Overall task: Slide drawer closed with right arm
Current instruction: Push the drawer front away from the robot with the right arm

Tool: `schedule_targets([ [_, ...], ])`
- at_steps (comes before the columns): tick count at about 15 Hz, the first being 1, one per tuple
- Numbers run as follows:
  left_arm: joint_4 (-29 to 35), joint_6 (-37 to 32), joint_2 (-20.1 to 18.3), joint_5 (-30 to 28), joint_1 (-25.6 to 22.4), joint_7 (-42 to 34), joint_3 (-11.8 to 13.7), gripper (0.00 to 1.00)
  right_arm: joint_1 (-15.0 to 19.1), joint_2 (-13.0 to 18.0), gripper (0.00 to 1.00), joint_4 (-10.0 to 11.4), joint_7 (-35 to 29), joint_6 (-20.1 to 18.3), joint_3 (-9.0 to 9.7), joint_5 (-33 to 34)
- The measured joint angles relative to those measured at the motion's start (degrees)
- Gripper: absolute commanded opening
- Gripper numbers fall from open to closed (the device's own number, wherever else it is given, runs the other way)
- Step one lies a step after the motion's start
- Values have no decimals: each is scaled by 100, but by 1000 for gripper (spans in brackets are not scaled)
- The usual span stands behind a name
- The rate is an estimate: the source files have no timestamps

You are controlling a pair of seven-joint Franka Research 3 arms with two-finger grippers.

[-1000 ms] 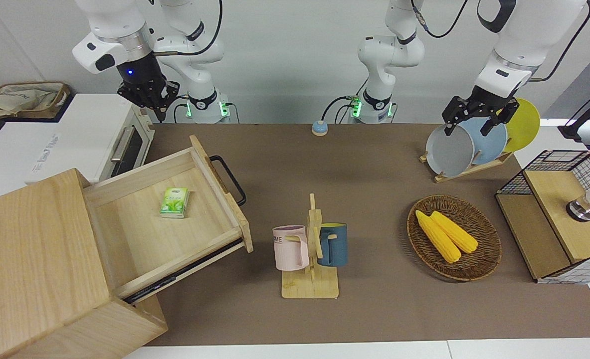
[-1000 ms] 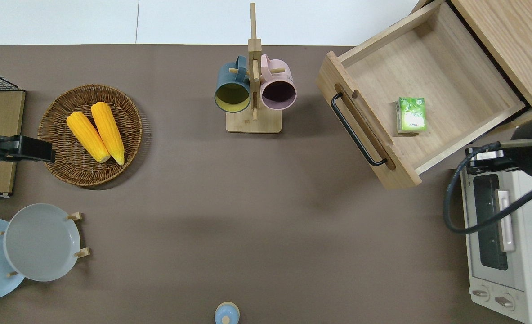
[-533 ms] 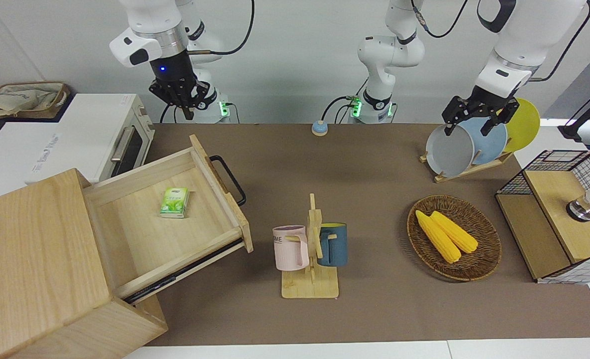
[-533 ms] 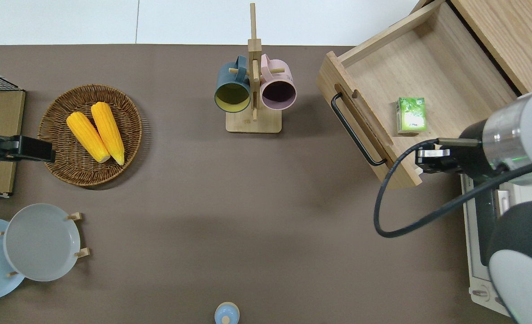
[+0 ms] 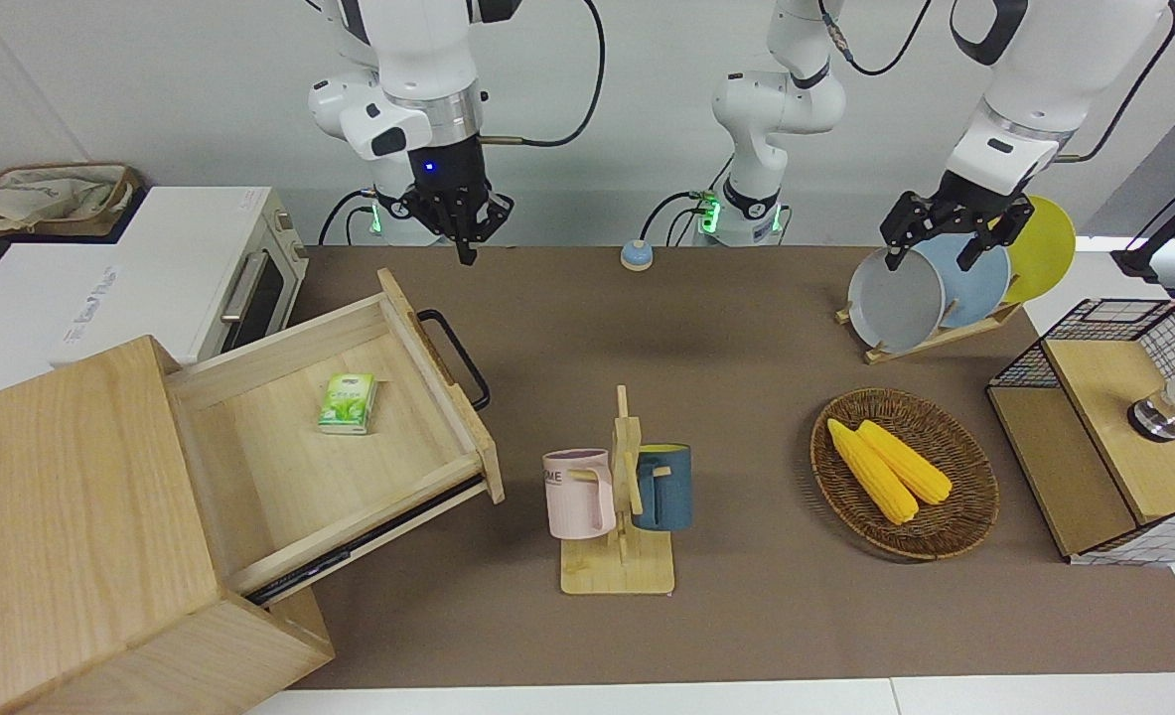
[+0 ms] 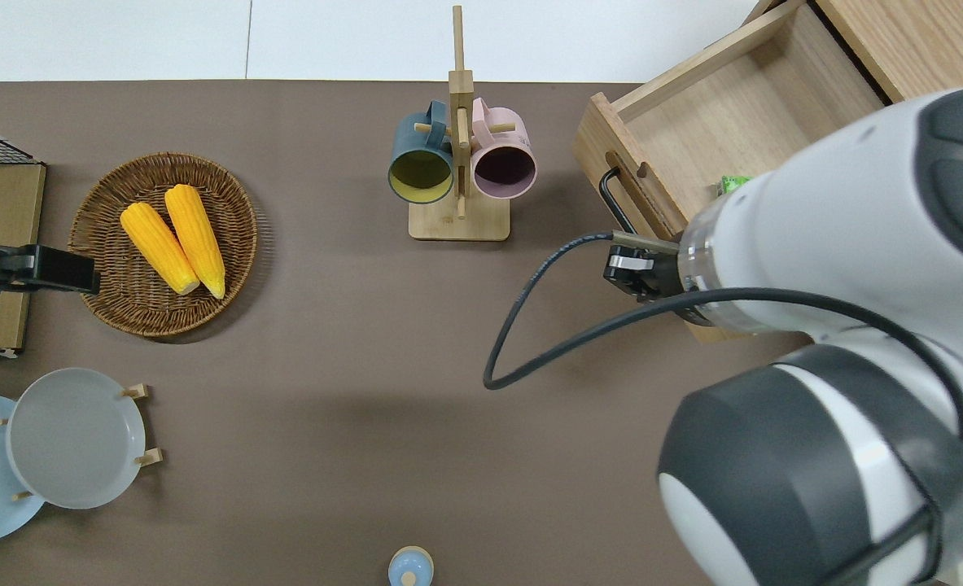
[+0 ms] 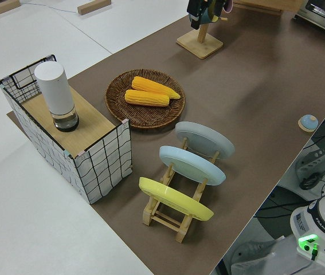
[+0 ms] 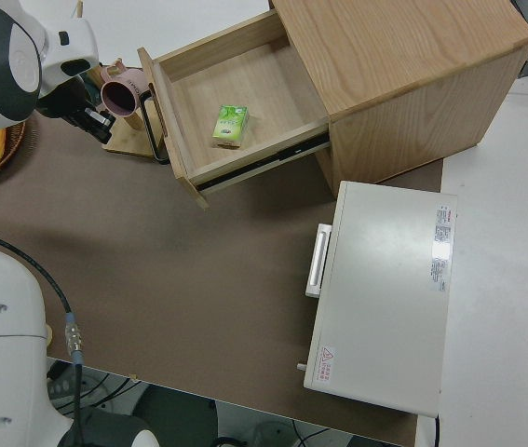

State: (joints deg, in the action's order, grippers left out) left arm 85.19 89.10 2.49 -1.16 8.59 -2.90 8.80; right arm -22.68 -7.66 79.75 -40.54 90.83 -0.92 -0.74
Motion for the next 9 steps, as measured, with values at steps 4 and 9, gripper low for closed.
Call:
schedule_targets([
  [4,0,0,0,0,0,0,0,998,-270,-364,0,12,-976,278,-1,0],
  [9,0,0,0,0,0,0,0,995,-532,-864,0,21,-2154,506,0,1],
])
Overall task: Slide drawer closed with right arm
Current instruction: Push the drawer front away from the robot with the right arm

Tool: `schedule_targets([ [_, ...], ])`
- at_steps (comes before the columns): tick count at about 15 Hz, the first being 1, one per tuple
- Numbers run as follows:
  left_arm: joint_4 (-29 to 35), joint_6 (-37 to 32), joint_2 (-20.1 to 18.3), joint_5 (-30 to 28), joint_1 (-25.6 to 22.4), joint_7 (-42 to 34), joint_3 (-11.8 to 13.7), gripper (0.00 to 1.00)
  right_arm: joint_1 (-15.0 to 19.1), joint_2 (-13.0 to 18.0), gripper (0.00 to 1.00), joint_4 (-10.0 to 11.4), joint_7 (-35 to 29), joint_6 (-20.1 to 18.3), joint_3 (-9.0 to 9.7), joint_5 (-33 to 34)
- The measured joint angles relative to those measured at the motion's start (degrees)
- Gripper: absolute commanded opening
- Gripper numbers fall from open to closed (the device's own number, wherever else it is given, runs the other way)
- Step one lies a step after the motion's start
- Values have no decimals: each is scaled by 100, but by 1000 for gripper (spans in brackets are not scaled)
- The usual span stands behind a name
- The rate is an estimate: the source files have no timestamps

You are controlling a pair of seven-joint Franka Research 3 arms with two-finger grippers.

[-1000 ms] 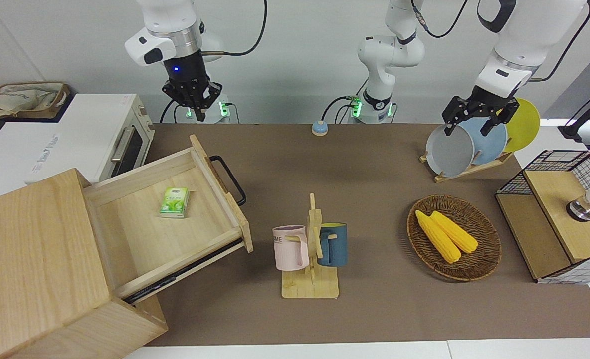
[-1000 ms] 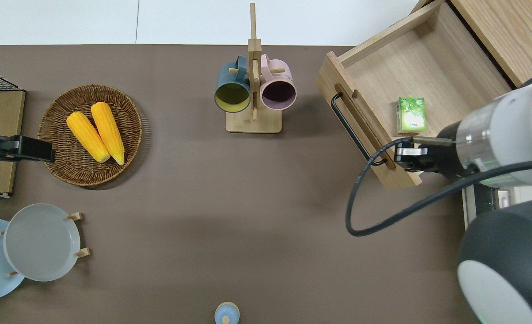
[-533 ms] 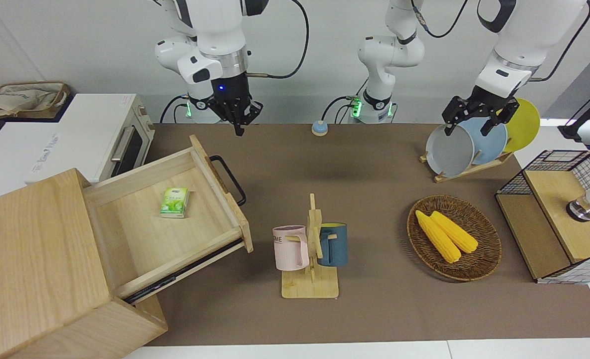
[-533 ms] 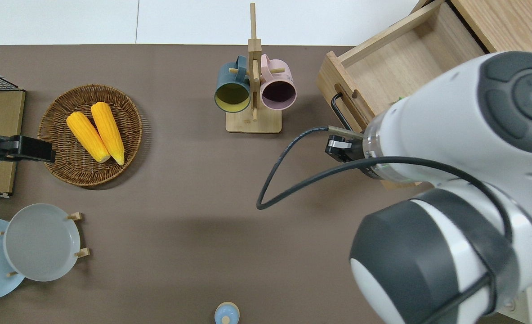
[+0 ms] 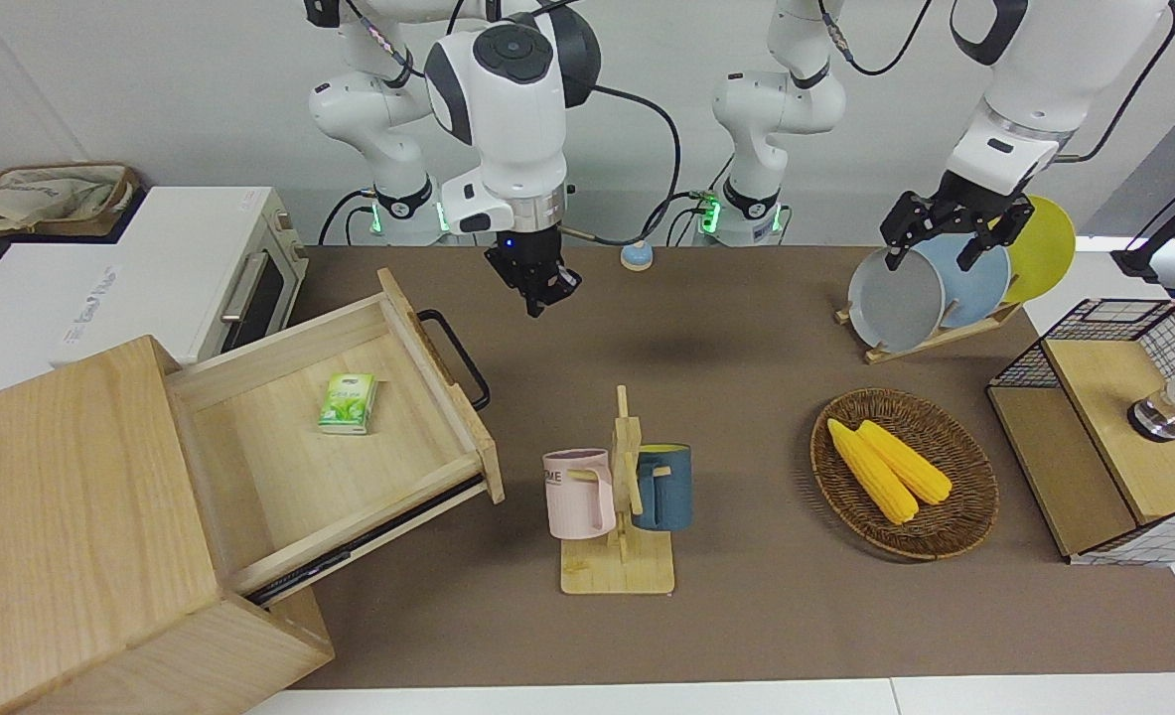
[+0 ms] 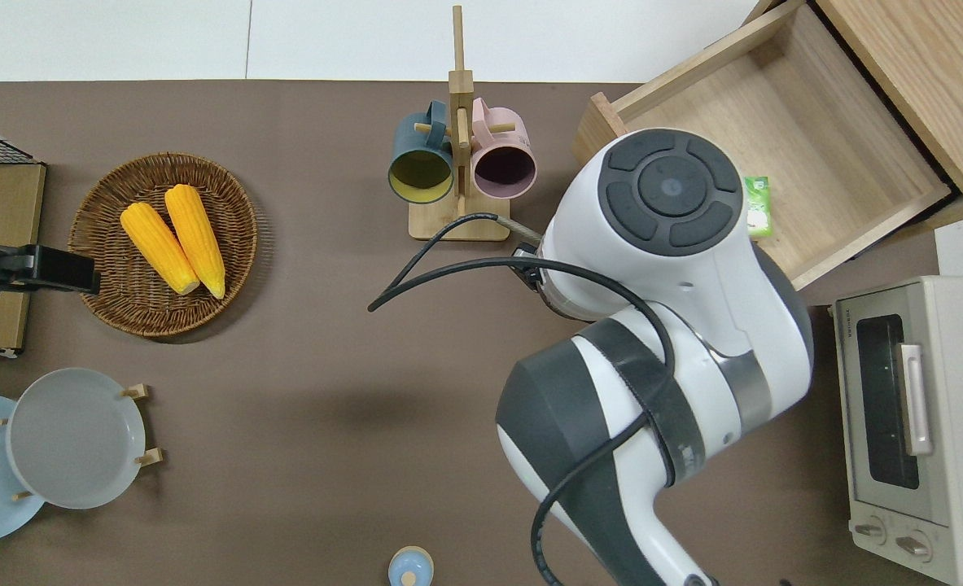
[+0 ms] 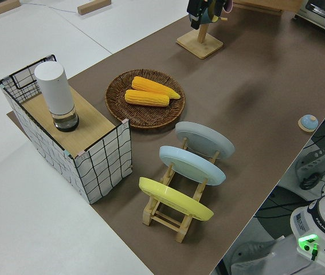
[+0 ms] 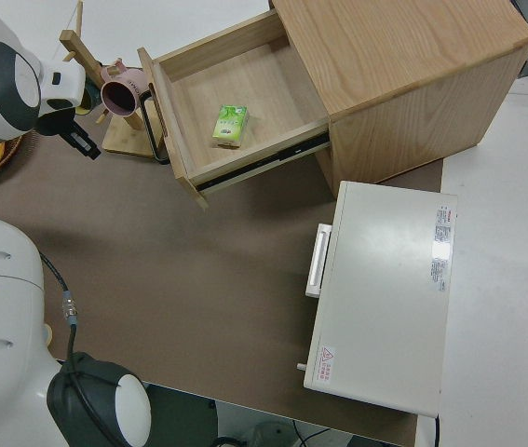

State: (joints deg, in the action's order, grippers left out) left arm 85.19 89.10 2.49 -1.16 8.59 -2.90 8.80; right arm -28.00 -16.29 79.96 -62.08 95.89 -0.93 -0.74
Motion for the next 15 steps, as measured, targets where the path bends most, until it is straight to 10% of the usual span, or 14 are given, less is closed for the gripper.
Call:
schedule_targets([
  [15,0,0,0,0,0,0,0,998,267,-555,0,4,-821,6,-174,0],
])
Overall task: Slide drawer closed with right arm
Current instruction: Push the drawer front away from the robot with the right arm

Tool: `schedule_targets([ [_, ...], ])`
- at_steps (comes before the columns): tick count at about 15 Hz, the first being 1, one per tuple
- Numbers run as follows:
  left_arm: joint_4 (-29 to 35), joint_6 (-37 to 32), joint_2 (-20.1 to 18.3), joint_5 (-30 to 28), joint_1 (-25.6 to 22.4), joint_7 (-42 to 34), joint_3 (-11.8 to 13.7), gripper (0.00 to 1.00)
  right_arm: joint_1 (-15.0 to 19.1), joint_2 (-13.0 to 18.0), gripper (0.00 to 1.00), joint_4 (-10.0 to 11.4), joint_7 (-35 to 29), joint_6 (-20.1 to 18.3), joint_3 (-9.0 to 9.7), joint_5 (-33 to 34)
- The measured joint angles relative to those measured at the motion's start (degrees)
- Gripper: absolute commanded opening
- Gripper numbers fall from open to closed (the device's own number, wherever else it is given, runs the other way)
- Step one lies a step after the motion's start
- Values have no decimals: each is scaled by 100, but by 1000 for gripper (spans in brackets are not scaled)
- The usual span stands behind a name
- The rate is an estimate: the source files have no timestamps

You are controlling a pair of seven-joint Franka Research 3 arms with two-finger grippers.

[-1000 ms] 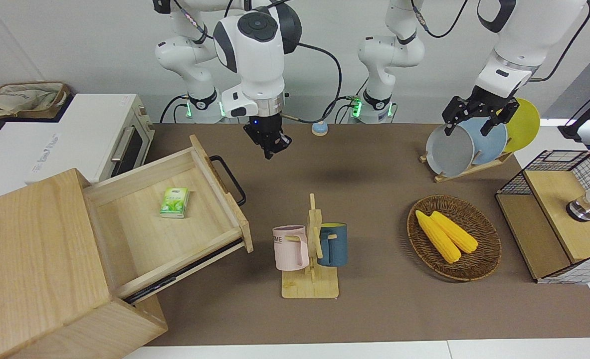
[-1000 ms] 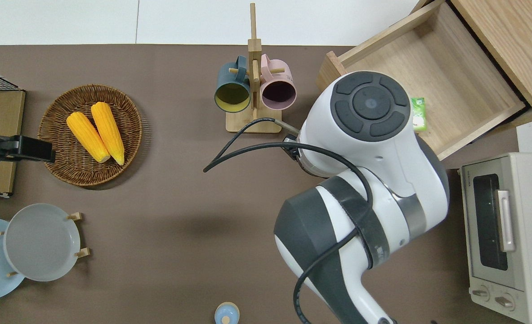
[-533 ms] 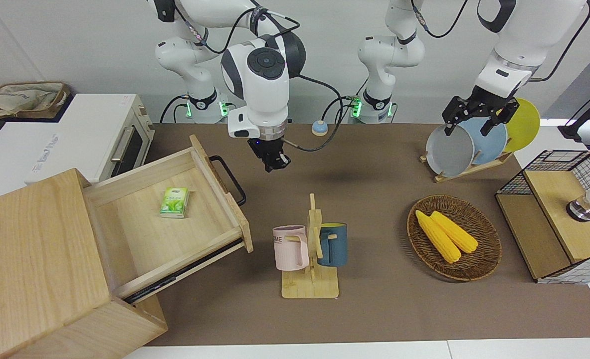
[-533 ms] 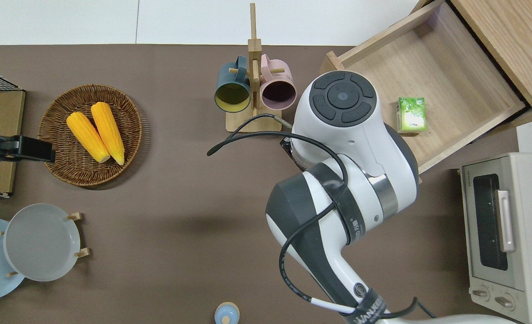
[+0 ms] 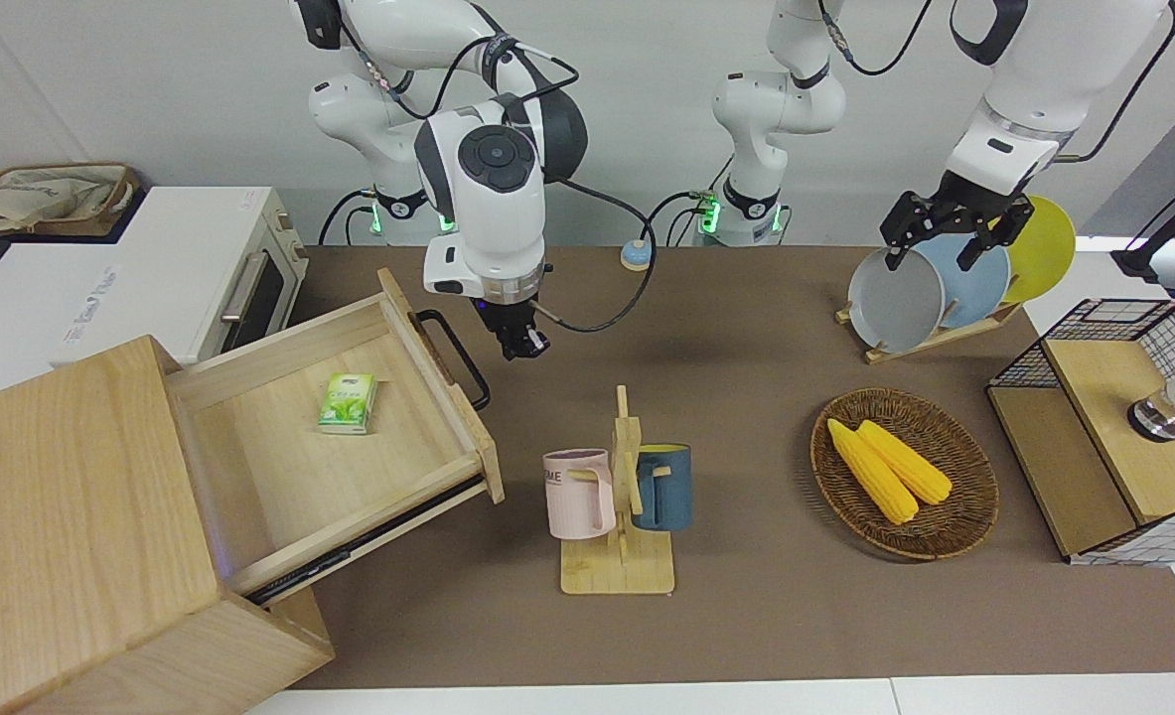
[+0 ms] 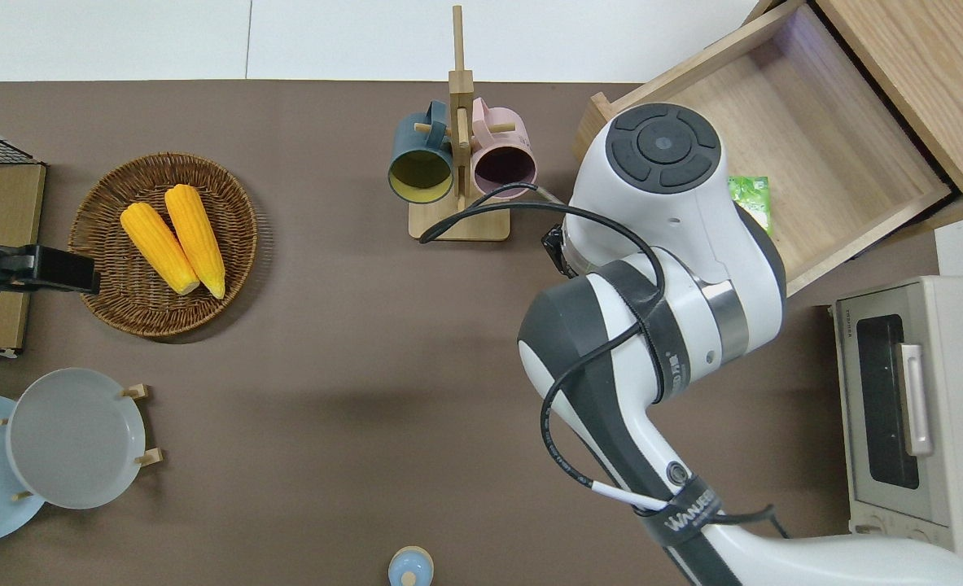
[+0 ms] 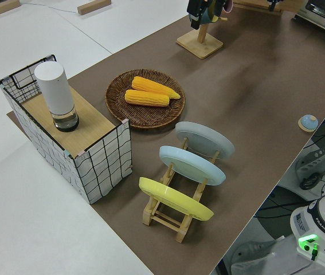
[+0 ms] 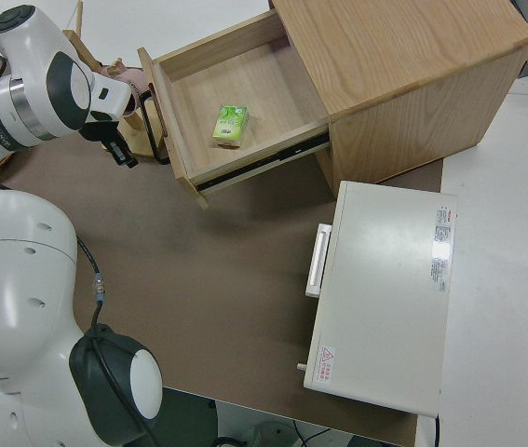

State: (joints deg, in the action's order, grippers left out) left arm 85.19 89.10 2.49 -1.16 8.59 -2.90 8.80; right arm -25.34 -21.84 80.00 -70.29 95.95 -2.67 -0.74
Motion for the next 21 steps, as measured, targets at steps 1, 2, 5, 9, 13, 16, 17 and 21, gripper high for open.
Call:
schedule_targets([
  [1,0,0,0,0,0,0,0,995,50,-30,0,0,0,0,-2,0],
  [2,0,0,0,0,0,0,0,995,74,-53,0,0,0,0,-3,0],
  [5,0,0,0,0,0,0,0,998,157,-127,0,0,0,9,-5,0],
  [9,0,0,0,0,0,0,0,995,303,-149,0,0,106,123,-6,-1],
  [13,0,0,0,0,0,0,0,998,399,-150,0,0,361,232,-6,-1],
  [16,0,0,0,0,0,0,0,995,539,-150,0,0,782,354,-11,31],
  [17,0,0,0,0,0,0,0,995,594,-151,0,0,936,377,-19,49],
  [21,0,0,0,0,0,0,0,998,766,-155,0,0,1434,436,-111,68],
])
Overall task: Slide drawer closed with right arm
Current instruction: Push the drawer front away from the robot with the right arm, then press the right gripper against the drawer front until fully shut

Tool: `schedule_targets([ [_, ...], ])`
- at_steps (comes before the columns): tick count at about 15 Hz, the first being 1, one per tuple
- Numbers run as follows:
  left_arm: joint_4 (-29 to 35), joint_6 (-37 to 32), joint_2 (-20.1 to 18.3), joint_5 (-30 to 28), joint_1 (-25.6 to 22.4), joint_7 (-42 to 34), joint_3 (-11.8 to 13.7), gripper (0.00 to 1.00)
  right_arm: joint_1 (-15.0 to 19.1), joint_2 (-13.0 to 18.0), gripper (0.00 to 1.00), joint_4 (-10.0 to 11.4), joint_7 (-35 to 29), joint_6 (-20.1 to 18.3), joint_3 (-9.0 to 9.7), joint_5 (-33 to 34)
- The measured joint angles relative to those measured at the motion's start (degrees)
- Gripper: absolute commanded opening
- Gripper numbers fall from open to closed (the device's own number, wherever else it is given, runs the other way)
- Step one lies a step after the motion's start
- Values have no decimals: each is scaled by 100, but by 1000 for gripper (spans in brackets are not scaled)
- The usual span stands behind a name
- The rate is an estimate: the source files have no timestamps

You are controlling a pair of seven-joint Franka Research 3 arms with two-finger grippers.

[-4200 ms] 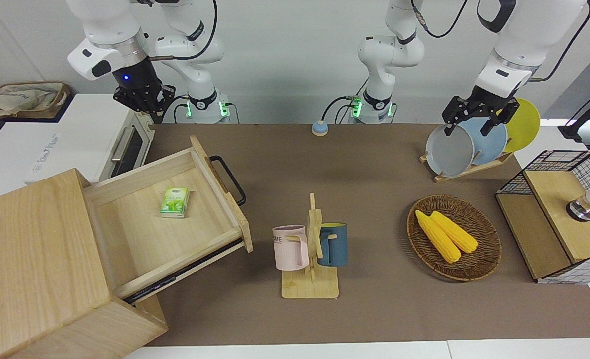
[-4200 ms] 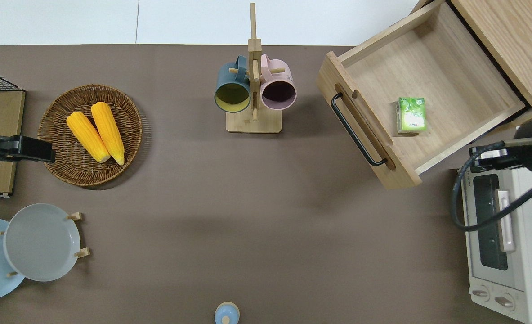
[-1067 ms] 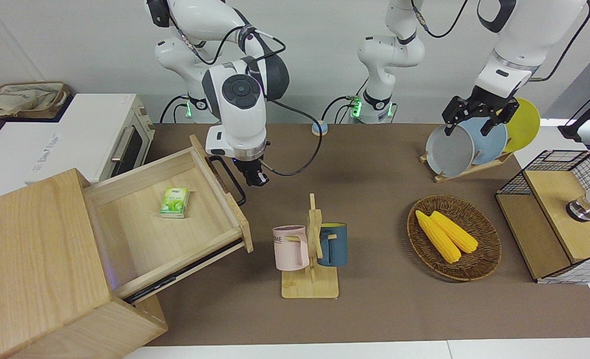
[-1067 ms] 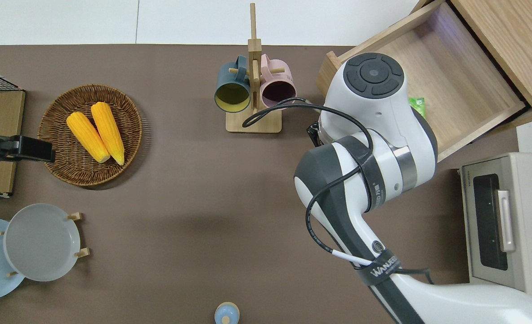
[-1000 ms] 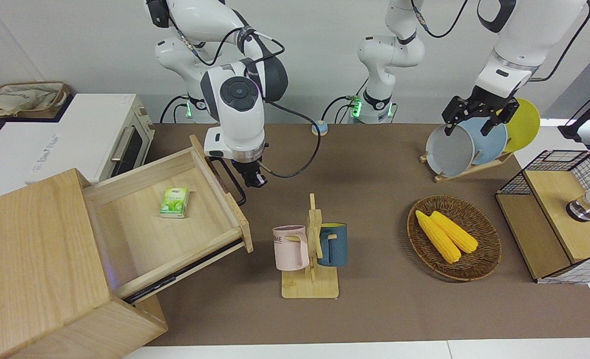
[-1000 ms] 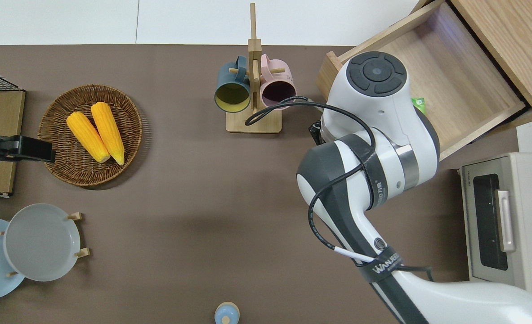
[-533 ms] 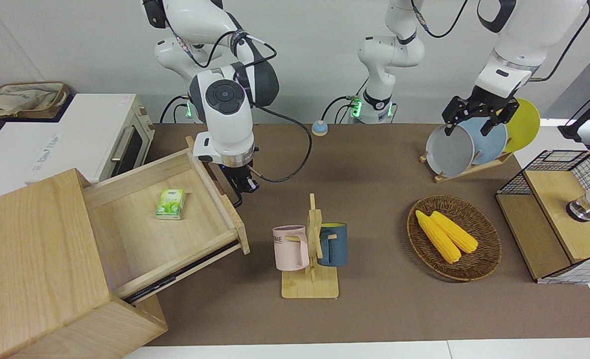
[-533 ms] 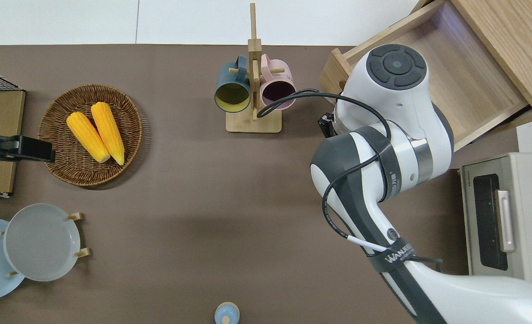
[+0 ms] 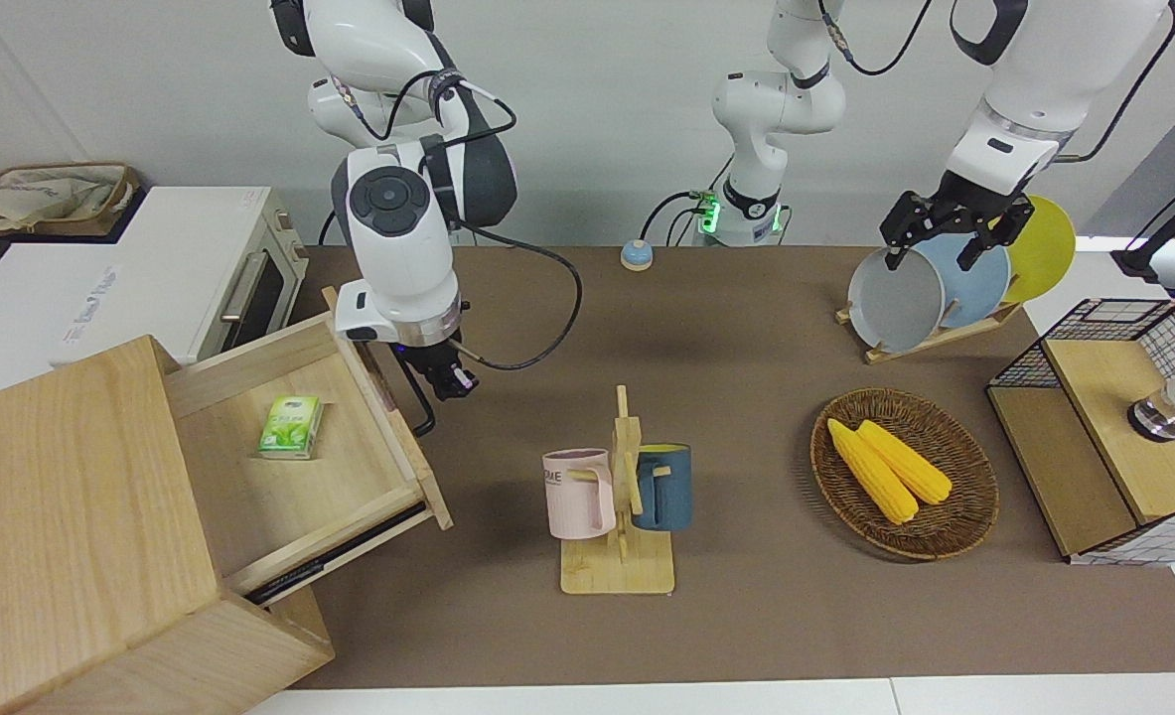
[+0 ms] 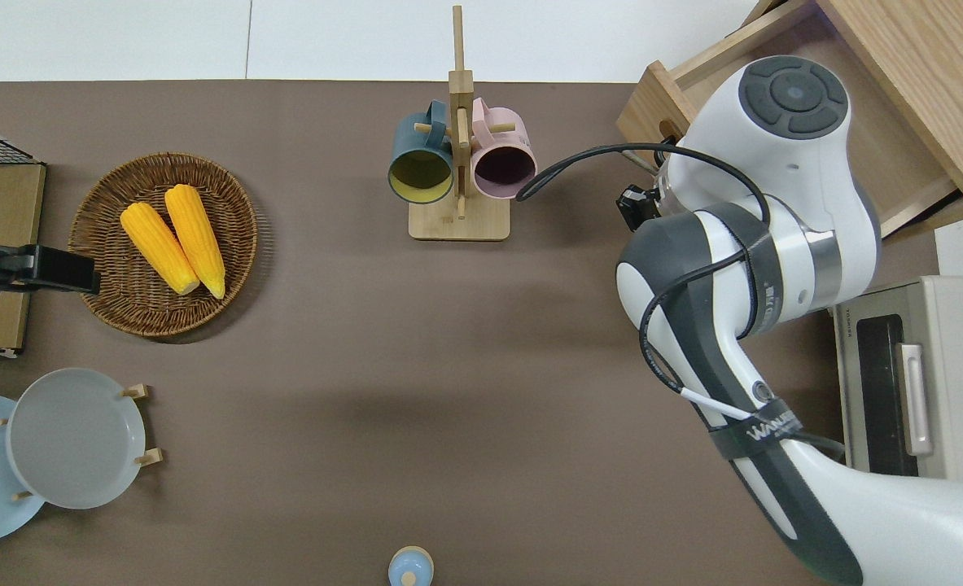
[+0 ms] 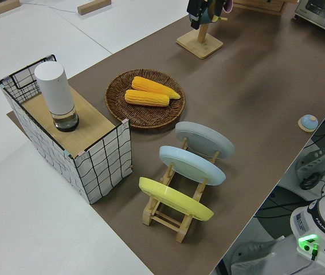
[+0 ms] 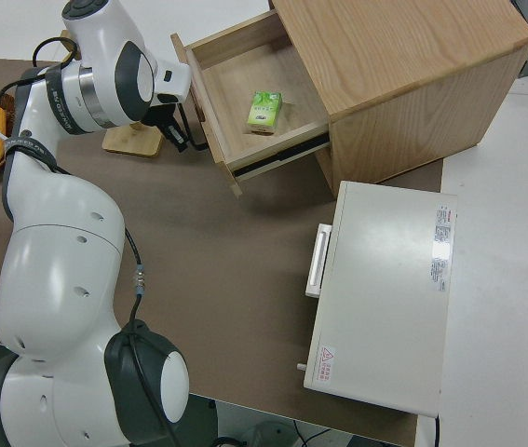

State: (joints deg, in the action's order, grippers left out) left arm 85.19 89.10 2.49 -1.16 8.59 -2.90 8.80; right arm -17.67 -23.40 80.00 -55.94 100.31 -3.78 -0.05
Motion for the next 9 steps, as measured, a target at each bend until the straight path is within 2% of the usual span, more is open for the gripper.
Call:
schedule_targets([
  [5,0,0,0,0,0,0,0,995,23,-1,0,0,42,184,-193,0],
  [9,0,0,0,0,0,0,0,995,168,-1,0,0,42,251,-230,0],
])
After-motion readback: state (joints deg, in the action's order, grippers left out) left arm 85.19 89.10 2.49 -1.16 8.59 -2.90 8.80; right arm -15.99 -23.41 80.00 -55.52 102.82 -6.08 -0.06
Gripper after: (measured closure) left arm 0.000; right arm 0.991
